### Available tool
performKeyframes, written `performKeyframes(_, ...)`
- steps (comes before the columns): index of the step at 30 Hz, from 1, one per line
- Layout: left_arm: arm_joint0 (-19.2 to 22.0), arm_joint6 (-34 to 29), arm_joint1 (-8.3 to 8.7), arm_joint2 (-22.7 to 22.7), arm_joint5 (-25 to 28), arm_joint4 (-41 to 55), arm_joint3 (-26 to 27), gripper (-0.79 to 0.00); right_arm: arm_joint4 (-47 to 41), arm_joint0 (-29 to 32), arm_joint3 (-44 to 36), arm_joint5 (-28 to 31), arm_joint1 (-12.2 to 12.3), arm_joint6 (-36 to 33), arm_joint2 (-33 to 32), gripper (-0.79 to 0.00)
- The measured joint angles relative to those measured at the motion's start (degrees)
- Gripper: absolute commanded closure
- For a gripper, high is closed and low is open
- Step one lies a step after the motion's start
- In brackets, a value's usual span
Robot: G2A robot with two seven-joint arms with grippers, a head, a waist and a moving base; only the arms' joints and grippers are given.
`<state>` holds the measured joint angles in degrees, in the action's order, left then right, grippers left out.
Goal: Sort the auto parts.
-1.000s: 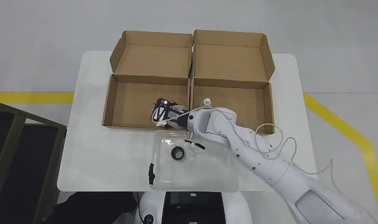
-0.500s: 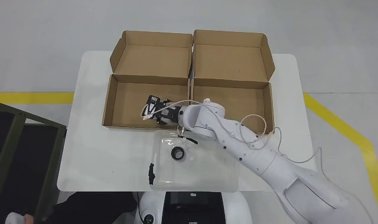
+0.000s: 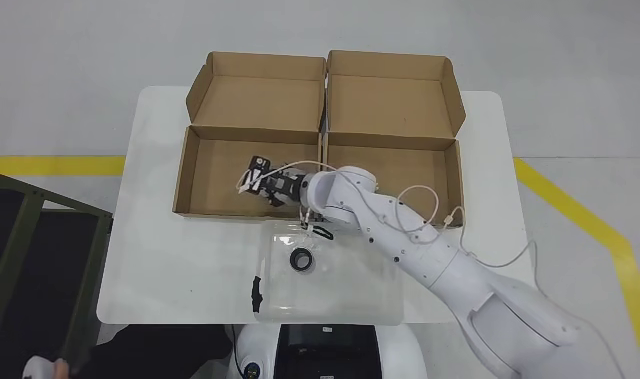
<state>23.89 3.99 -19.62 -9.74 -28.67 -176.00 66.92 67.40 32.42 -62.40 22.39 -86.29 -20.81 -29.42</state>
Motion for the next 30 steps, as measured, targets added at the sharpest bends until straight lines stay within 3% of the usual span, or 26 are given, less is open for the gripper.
performKeyframes(3,0.00,0.00,0.00,0.00,0.00,0.00,0.00,-0.785,0.16,0.46,0.10,0.24,-0.11,-0.18,-0.52,-0.277)
performKeyframes(5,0.00,0.00,0.00,0.00,0.00,0.00,0.00,-0.785,0.25,0.79,0.04,0.46,-0.16,-0.31,-0.91,-0.363)
performKeyframes(6,0.00,0.00,0.00,0.00,0.00,0.00,0.00,-0.785,0.31,0.93,0.00,0.56,-0.17,-0.37,-1.07,-0.474)
performKeyframes(7,0.00,0.00,0.00,0.00,0.00,0.00,0.00,-0.785,0.40,1.12,-0.06,0.74,-0.19,-0.48,-1.28,-0.683)
performKeyframes(8,0.00,0.00,0.00,0.00,0.00,0.00,0.00,-0.785,0.47,1.26,-0.11,0.87,-0.19,-0.57,-1.45,-0.785)
performKeyframes(17,0.00,0.00,0.00,0.00,0.00,0.00,0.00,-0.785,1.40,3.18,-7.44,1.97,1.00,-0.68,-5.90,-0.785)
performKeyframes(30,0.00,0.00,0.00,0.00,0.00,0.00,0.00,-0.785,0.42,16.06,-36.80,8.45,6.22,-15.42,-18.07,-0.785)
